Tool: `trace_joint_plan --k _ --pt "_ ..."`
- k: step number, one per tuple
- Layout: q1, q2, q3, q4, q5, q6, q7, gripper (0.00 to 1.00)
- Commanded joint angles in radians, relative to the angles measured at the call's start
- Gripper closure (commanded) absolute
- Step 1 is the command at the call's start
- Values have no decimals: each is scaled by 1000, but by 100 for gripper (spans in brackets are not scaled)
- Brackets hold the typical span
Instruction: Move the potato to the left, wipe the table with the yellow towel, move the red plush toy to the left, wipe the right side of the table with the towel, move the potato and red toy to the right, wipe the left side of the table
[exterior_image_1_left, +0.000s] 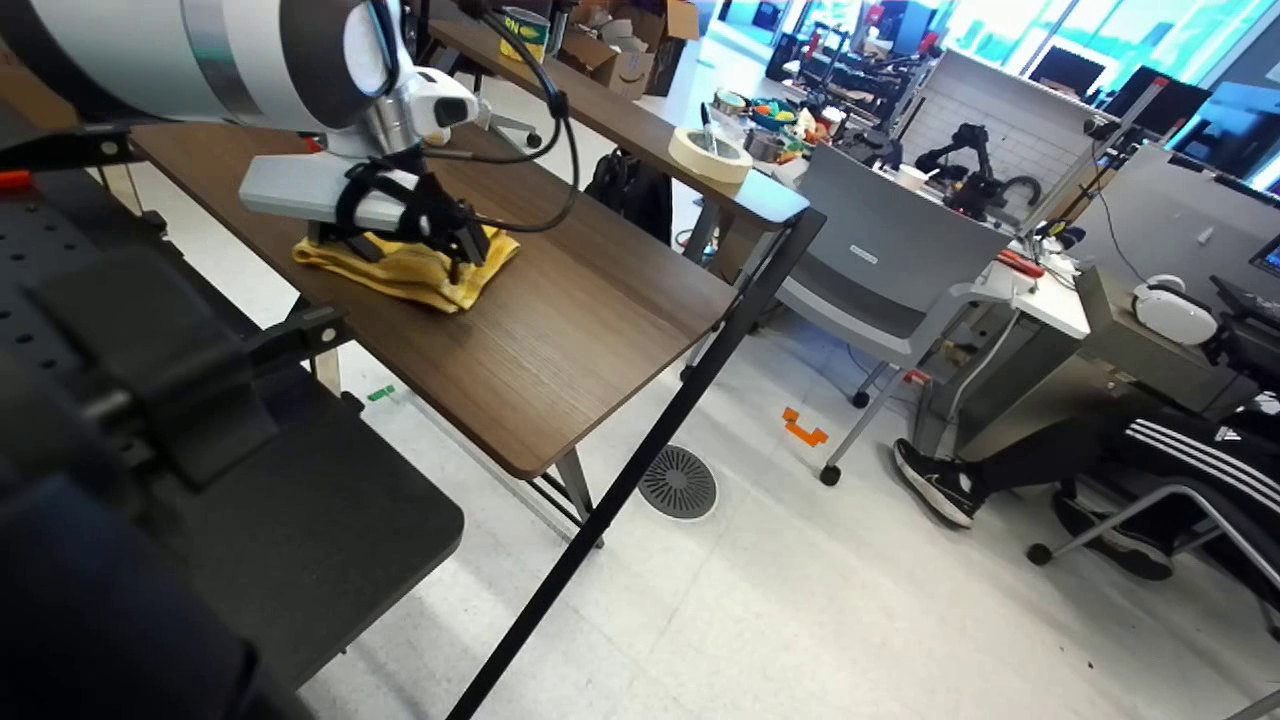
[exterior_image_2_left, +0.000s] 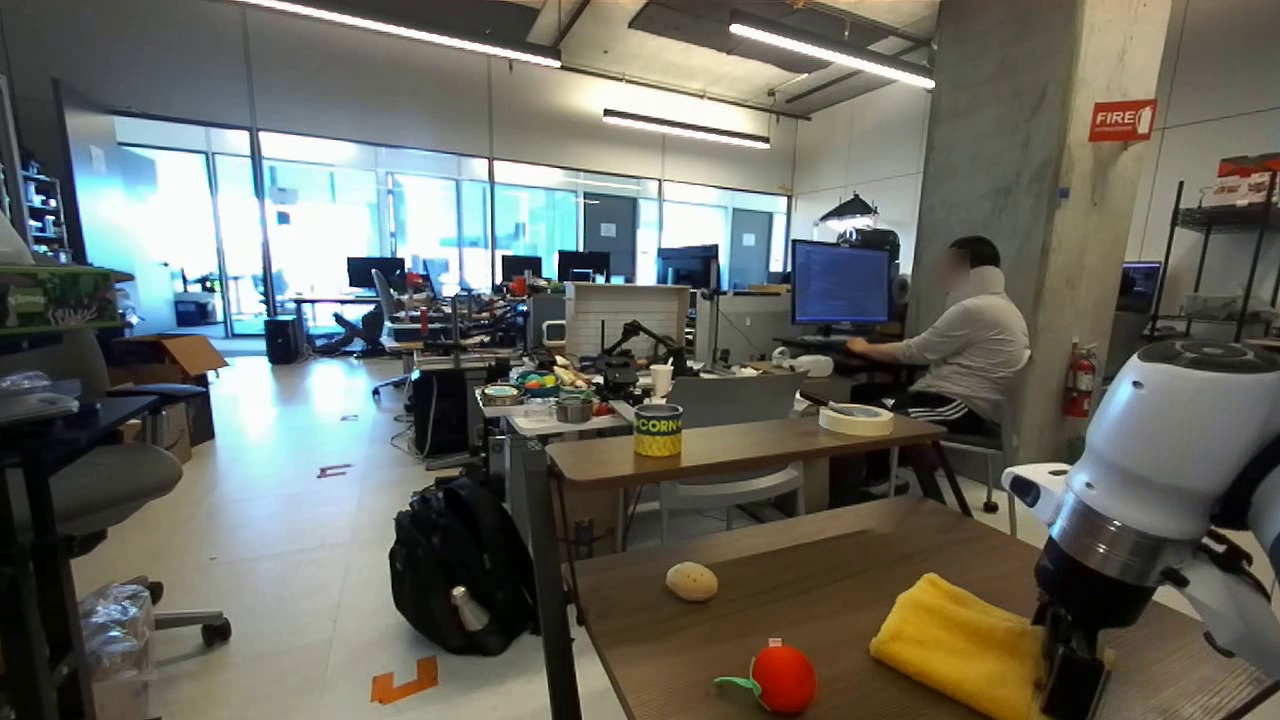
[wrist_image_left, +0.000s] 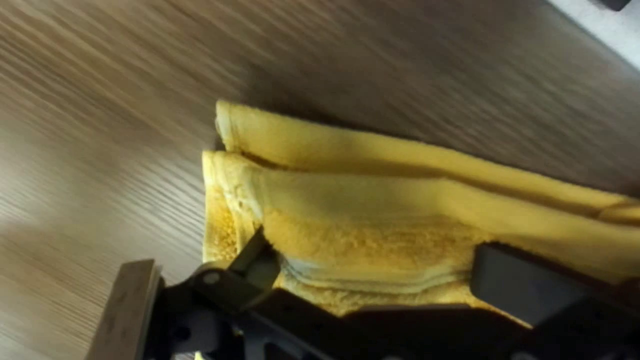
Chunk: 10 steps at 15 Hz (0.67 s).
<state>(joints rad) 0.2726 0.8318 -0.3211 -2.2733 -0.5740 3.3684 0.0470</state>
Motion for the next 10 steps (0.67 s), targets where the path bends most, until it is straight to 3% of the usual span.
trace_joint_plan --k 1,4,6,8,10 --pt "-106 61 12 88 208 -65 -88 0" --pt "-142 127 -24 189 352 -138 -98 0" --pt "-122 148 -61 237 422 -217 -64 0" --pt "-86 156 -95 262 462 -322 -22 0" --pt "-76 142 -76 256 440 -379 -15 0"
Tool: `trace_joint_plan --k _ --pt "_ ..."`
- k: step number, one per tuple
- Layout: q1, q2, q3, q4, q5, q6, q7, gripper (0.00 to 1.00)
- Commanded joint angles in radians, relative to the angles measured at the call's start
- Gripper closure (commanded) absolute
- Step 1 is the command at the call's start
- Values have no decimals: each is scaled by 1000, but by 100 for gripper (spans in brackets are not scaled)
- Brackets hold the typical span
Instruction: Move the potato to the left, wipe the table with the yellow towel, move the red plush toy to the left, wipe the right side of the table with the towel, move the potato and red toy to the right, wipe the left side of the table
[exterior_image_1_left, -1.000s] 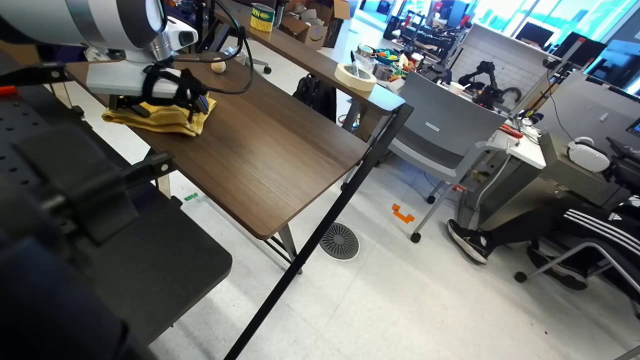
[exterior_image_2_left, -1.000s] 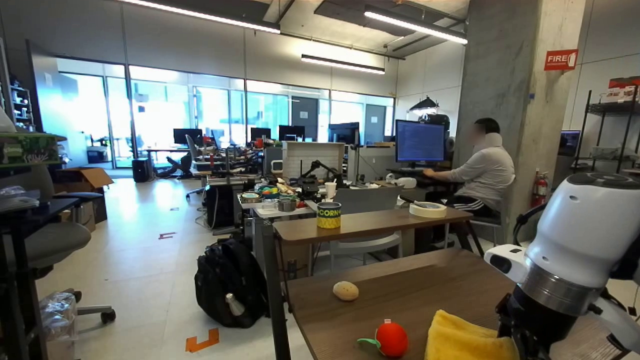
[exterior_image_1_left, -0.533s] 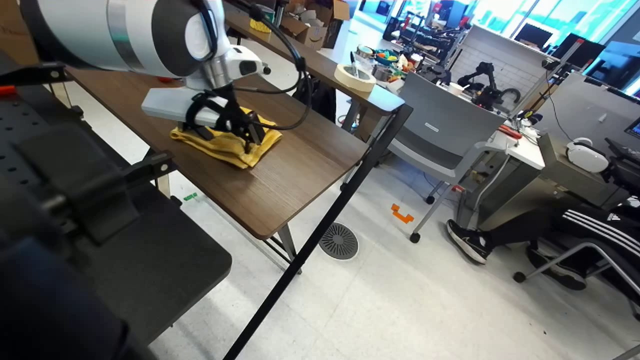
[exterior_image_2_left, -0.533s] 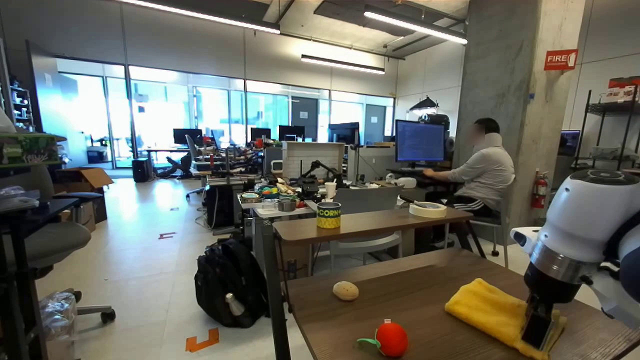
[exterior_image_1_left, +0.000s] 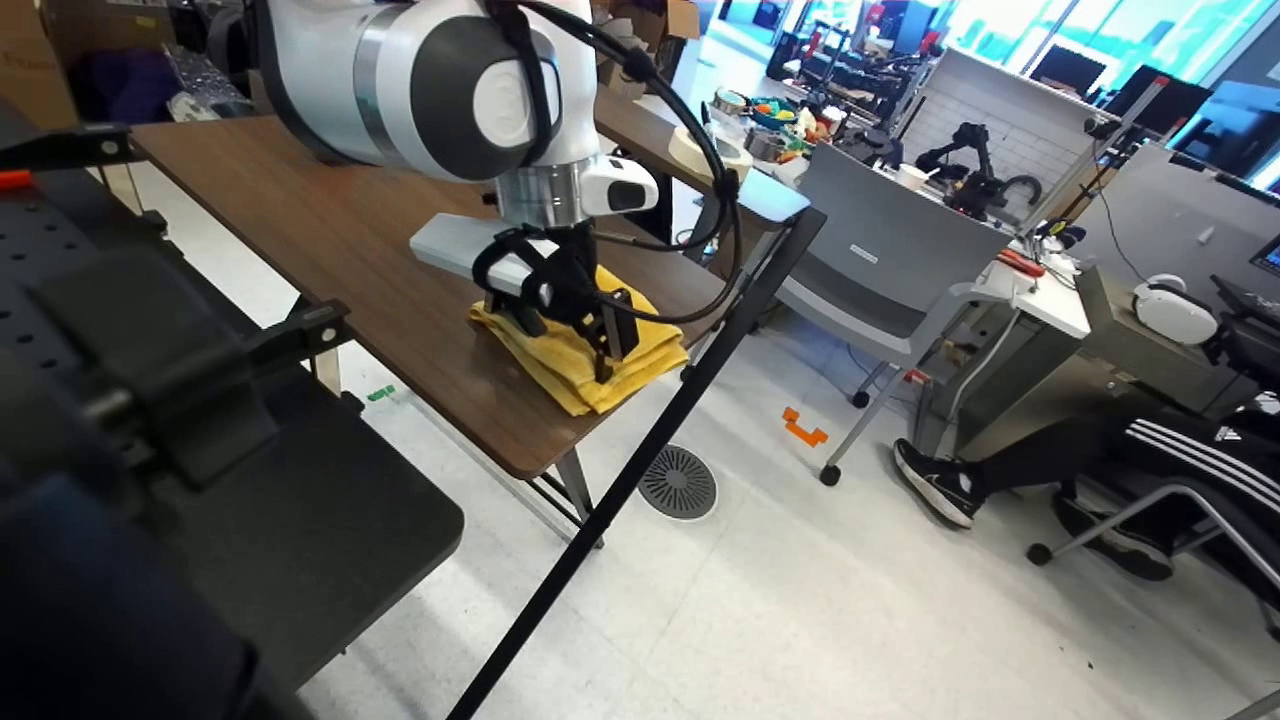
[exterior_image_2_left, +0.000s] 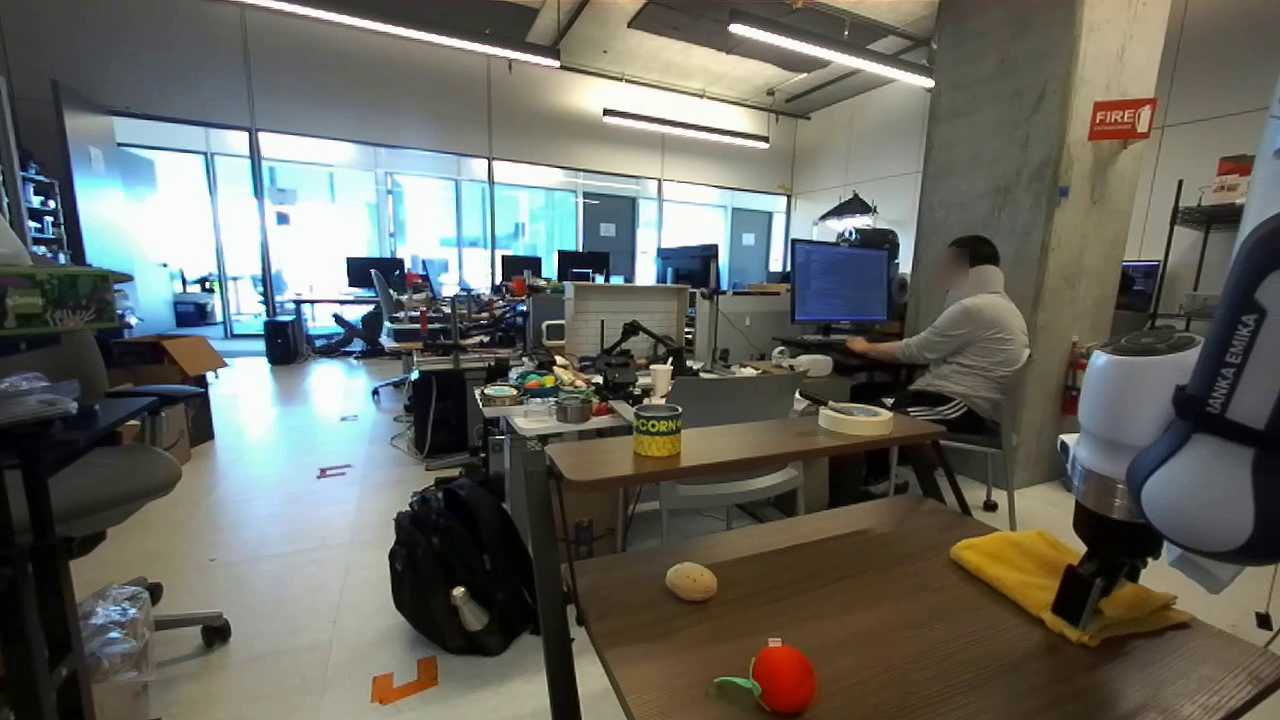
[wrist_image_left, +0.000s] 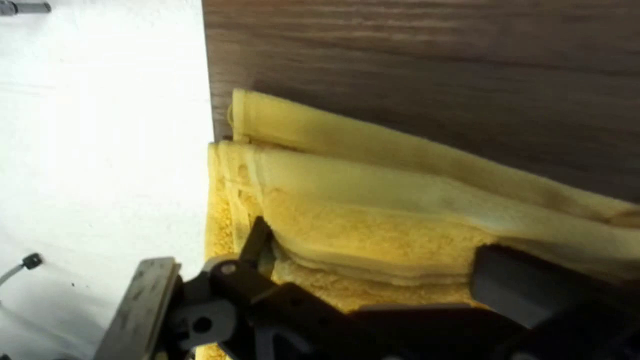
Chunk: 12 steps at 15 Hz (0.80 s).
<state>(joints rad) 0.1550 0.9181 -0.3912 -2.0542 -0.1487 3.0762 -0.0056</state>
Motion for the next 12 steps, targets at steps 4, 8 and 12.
trace_joint_plan --k 4,8,12 --pt "91 19 43 -37 -54 -12 -1 0" --pt "283 45 -13 -79 -75 157 34 0" --pt "399 53 -2 -2 87 212 81 0"
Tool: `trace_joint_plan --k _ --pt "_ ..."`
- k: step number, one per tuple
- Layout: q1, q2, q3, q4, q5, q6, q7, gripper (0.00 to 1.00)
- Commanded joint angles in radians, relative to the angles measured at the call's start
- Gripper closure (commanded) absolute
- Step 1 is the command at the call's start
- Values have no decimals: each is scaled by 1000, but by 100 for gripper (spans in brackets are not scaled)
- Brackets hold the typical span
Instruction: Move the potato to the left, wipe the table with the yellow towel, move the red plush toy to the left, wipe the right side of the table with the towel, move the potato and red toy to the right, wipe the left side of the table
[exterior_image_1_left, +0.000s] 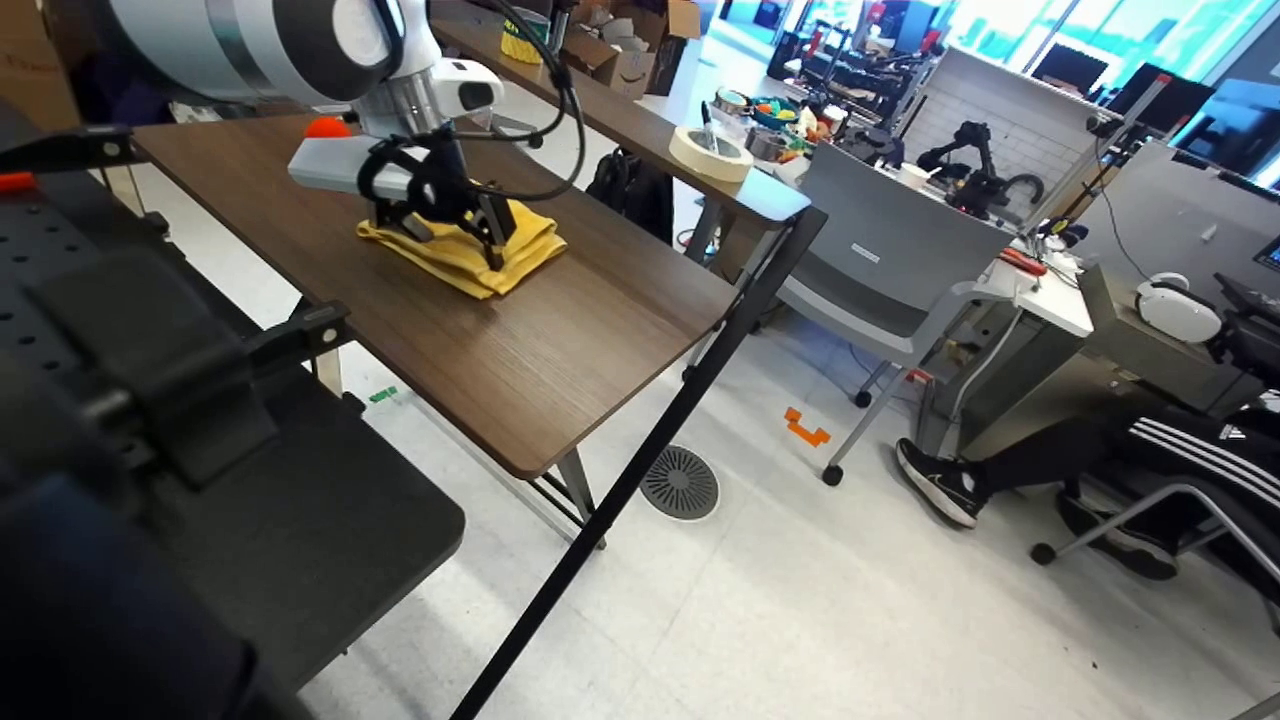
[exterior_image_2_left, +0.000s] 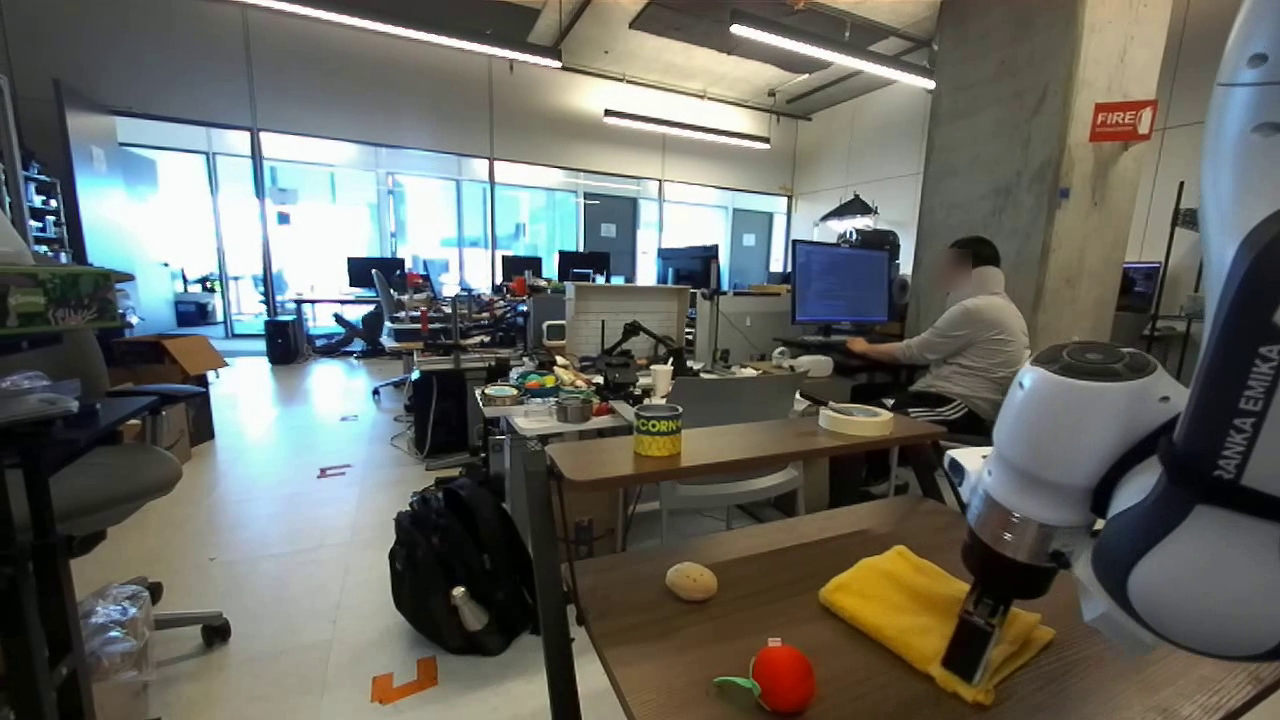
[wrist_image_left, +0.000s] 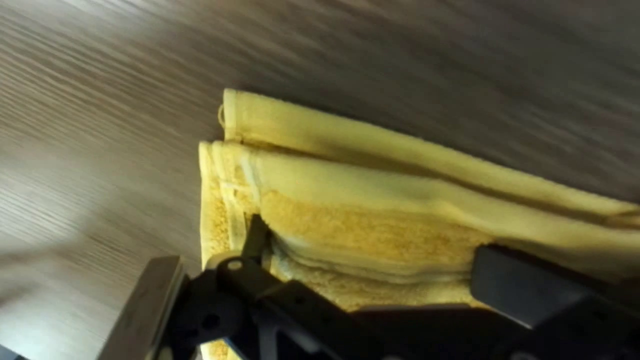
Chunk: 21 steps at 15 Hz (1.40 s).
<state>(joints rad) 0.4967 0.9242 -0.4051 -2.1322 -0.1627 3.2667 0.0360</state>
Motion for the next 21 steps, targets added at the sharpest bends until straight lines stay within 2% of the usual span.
trace_joint_plan --k 1,4,7,10,12,14,15,17,21 --pt "39 40 28 121 136 -16 53 0" --pt "-40 45 47 241 203 -101 90 0" --pt "-140 69 21 334 221 -160 129 0" --pt "-248 94 14 390 212 -201 148 0" --pt "-312 103 34 406 201 -228 136 0" --pt "-362 61 82 362 182 -244 99 0" --pt "-362 24 90 319 164 -286 78 0" --pt "-330 -61 74 190 124 -264 45 0" --pt "-320 -229 76 -25 33 -72 -36 0"
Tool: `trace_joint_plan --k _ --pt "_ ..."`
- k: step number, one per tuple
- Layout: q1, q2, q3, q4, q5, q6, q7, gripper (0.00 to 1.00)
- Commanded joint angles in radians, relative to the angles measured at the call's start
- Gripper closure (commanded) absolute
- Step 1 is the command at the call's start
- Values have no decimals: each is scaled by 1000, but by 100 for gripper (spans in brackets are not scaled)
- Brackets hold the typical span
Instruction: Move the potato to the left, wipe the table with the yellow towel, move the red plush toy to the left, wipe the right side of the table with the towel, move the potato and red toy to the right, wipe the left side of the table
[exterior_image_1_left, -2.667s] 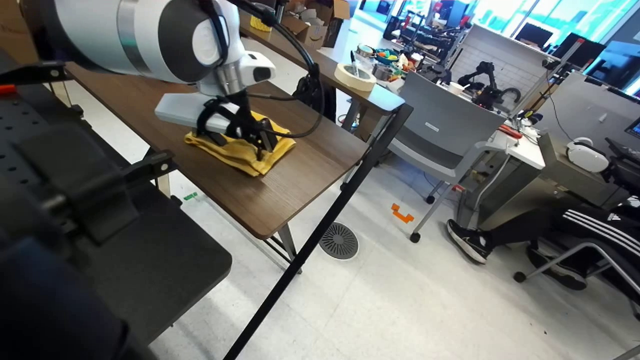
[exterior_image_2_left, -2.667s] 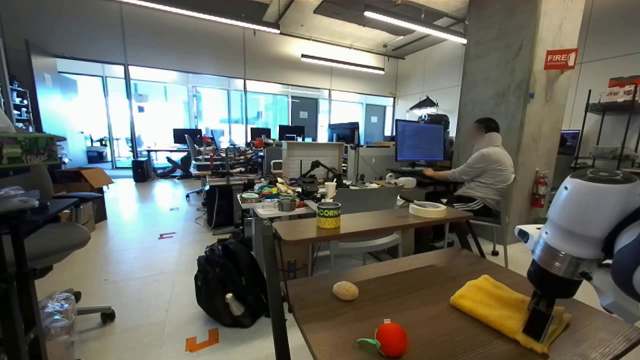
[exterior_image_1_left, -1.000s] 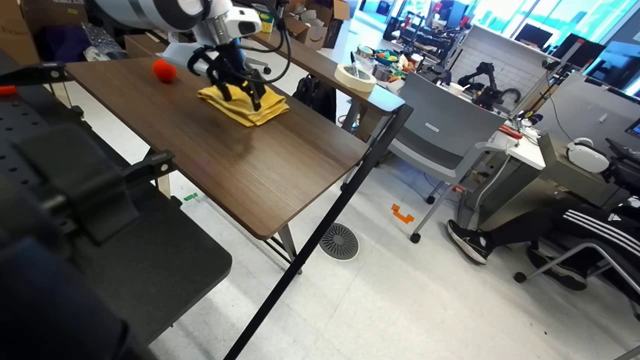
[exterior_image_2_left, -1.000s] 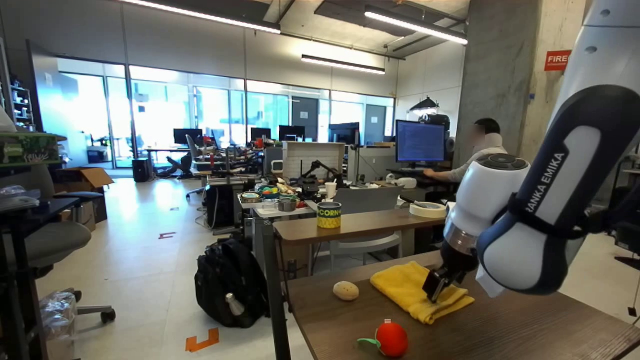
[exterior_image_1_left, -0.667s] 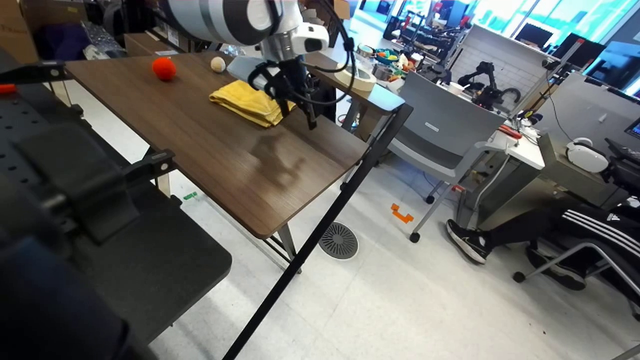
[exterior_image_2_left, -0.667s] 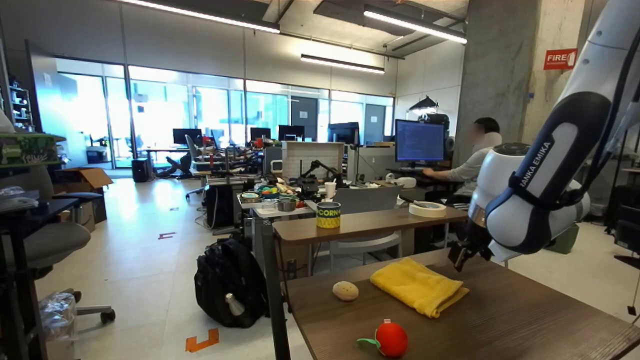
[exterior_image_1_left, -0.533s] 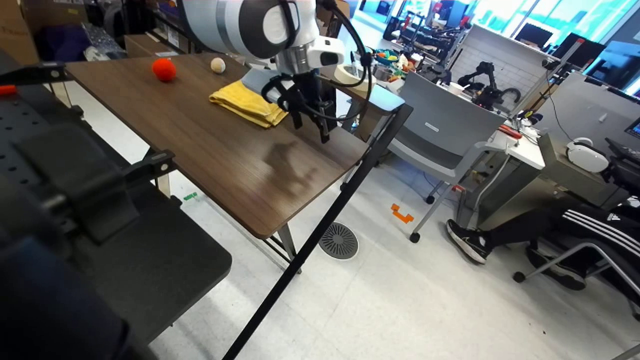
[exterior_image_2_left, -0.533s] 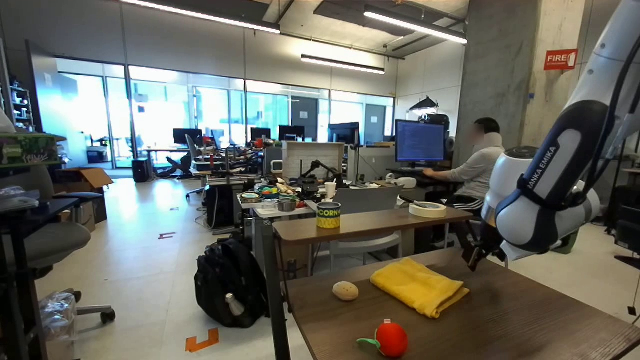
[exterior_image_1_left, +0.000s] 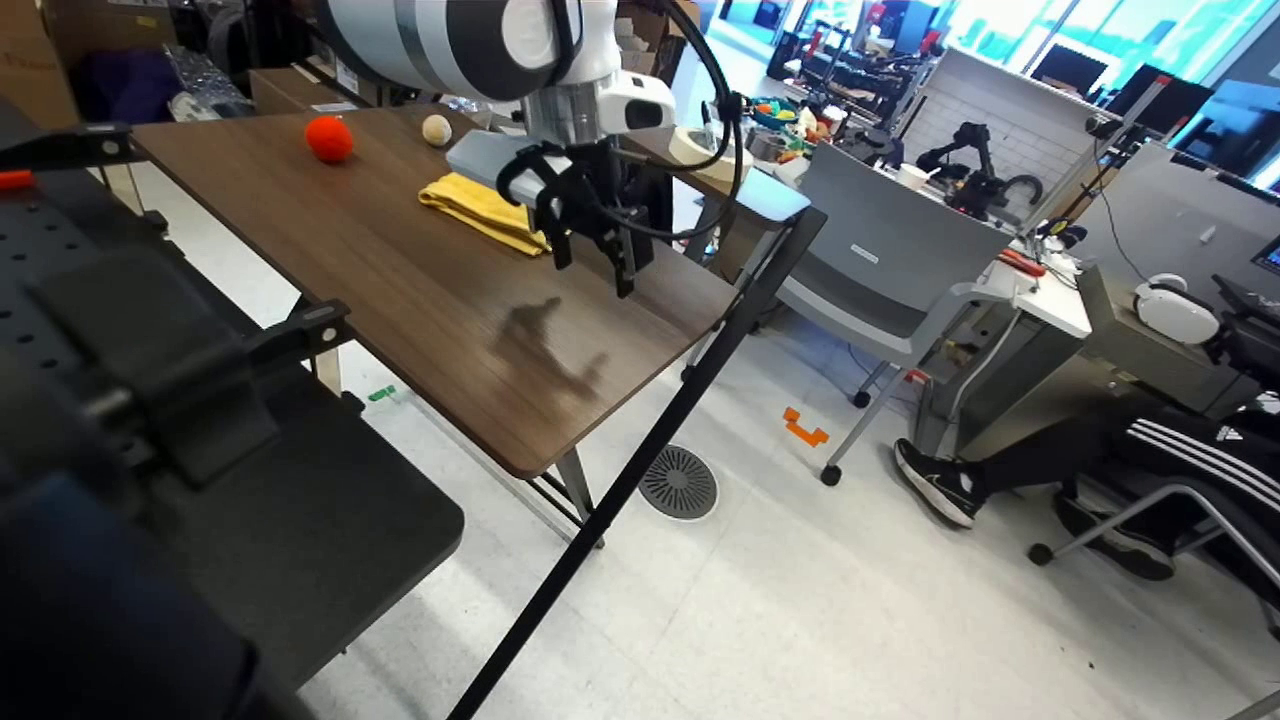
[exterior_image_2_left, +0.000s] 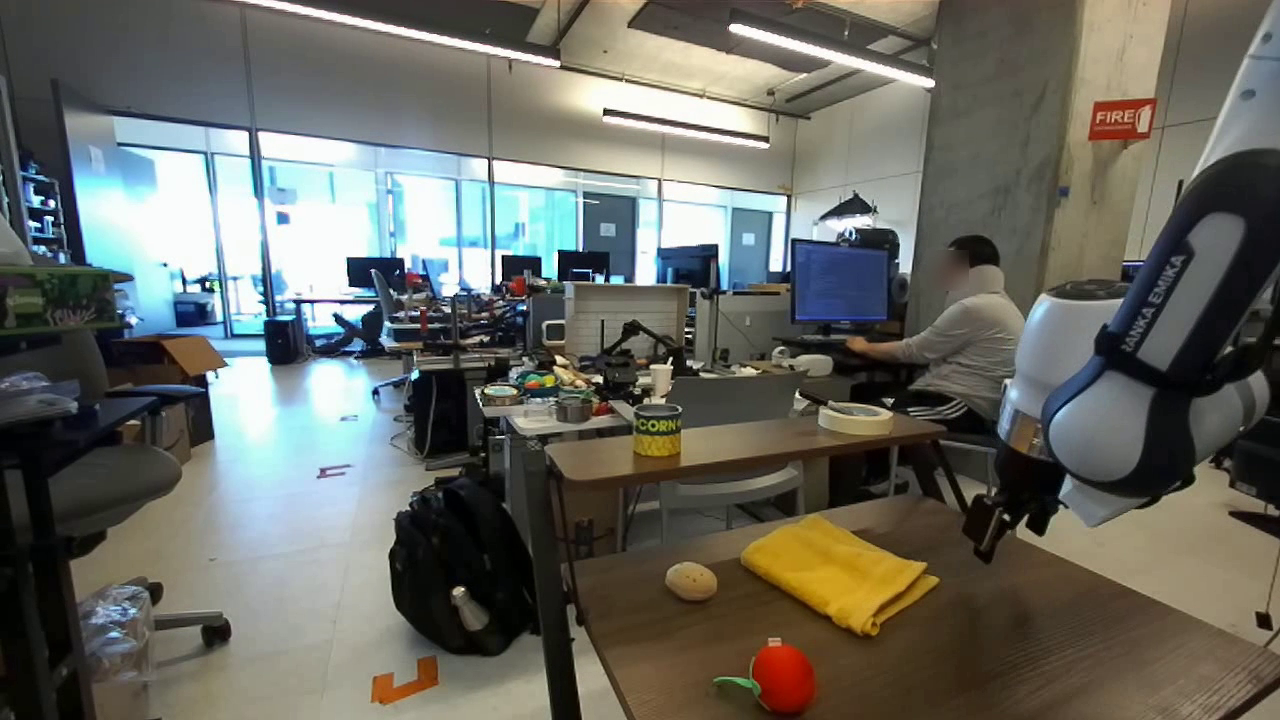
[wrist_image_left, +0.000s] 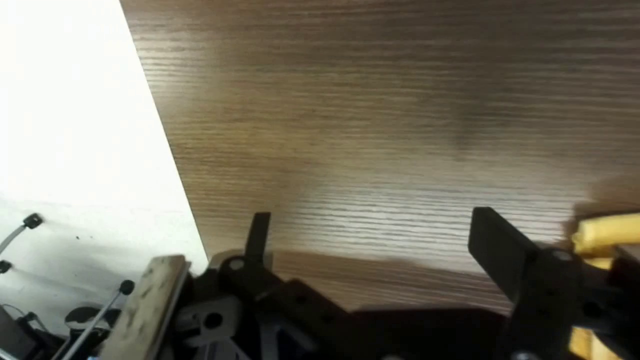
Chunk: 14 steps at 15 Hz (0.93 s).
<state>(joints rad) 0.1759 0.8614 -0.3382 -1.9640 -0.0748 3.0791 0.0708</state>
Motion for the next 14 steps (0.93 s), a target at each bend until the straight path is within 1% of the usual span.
trace_joint_plan --k 1,3,5,7,8,9,11,13,14 --pt "6 -208 4 -247 -66 183 -83 0" --pt "-7 -302 18 -358 -68 307 -122 0" --pt "-31 -405 46 -469 -70 400 -170 0" --pt "-81 -516 102 -578 -82 469 -197 0" --pt "-90 -573 116 -631 -82 475 -208 0" --pt "-68 -434 104 -494 -19 413 -210 0" --pt "-89 -529 131 -574 -26 412 -224 0" --pt "-95 -570 138 -608 -27 412 -229 0" --pt "-125 -561 171 -580 -118 361 -149 0"
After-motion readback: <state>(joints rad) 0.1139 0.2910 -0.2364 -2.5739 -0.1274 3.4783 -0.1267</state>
